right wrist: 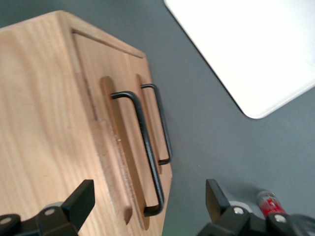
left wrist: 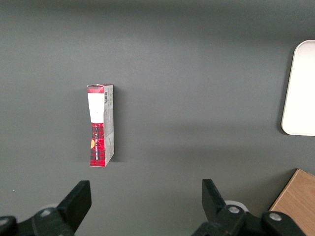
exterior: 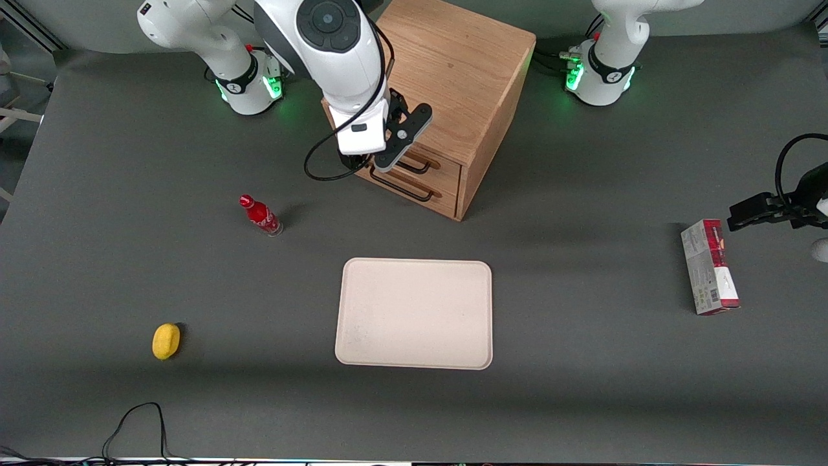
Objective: Open upper drawer
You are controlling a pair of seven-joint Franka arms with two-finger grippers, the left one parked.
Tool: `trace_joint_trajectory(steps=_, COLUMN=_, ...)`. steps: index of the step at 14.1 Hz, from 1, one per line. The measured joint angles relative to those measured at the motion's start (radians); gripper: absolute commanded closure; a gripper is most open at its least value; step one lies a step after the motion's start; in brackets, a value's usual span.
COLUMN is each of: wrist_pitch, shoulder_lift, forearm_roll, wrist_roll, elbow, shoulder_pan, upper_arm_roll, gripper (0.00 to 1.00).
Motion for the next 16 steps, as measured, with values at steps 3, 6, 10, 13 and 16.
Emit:
trace_joint_trajectory(steps=3, wrist_pitch=-0.003, shoulder_lift=0.0, forearm_roll=0.018, wrist_roll=-0.079, elbow=-0.011, shoulder_pan=-0.003, upper_arm_roll=-0.008, gripper=0.0)
trace_joint_trajectory(steps=6, wrist_pitch=0.001, shoulder_lift=0.0, forearm_roll=0.018, wrist_roll=-0.121, elbow=-0.027, shoulder_pan=-0.003, upper_arm_roll=-0.025, gripper=0.0)
trace_joint_trajectory(steps=10, wrist_pitch=0.052, shoulder_lift=-0.002, forearm_roll=0.018, wrist_roll=-0.156, elbow=-0.07, shoulder_pan=-0.004, upper_arm_roll=-0.05, gripper=0.0)
trace_joint_trajectory(steps=13, wrist_pitch=0.109, shoulder_lift=-0.002, forearm_roll=0.018, wrist_roll=-0.161, elbow=-0.13, shoulder_pan=0.002, upper_arm_roll=-0.048, gripper=0.0)
trace_joint_trajectory(steps=16, wrist_pitch=0.15, shoulder_lift=-0.003, forearm_roll=0.019, wrist_roll=-0.161, elbow=-0.17, shoulder_pan=0.016, upper_arm_roll=-0.043, gripper=0.0)
